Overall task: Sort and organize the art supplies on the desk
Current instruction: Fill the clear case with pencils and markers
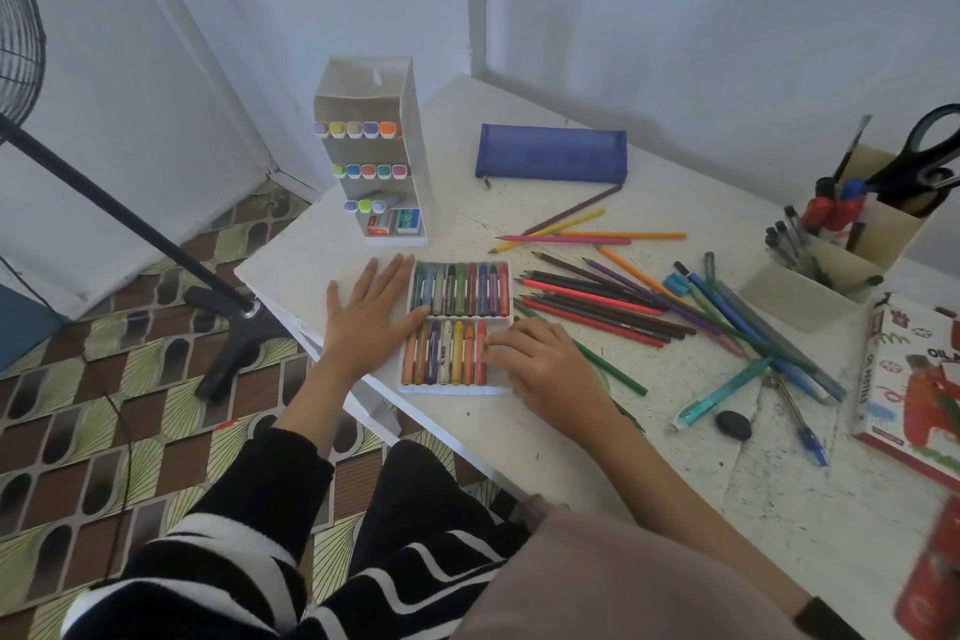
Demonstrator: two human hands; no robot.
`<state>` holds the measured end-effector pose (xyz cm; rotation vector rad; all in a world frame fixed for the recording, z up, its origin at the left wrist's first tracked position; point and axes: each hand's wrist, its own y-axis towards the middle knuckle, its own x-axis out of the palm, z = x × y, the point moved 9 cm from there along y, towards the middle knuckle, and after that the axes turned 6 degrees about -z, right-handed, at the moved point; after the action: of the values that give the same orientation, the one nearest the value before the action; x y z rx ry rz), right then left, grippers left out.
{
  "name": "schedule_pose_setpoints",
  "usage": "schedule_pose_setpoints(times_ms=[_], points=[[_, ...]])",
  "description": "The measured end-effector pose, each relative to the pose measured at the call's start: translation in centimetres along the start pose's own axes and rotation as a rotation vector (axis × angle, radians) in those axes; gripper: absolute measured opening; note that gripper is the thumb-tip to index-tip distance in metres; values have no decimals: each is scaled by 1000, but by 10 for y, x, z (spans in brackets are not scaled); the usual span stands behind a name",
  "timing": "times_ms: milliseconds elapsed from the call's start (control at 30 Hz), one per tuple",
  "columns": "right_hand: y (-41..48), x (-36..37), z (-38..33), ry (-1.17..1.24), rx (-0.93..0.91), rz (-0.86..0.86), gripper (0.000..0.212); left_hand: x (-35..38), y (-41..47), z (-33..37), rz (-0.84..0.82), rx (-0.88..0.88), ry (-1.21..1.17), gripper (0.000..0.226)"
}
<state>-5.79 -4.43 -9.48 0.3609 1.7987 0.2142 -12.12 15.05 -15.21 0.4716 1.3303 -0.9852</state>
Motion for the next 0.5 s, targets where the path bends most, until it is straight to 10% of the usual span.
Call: schedule_pose_setpoints(times_ms=[500], points=[[-4, -26, 42, -52, 267, 9, 31, 1, 1, -1, 0, -5, 13, 75]])
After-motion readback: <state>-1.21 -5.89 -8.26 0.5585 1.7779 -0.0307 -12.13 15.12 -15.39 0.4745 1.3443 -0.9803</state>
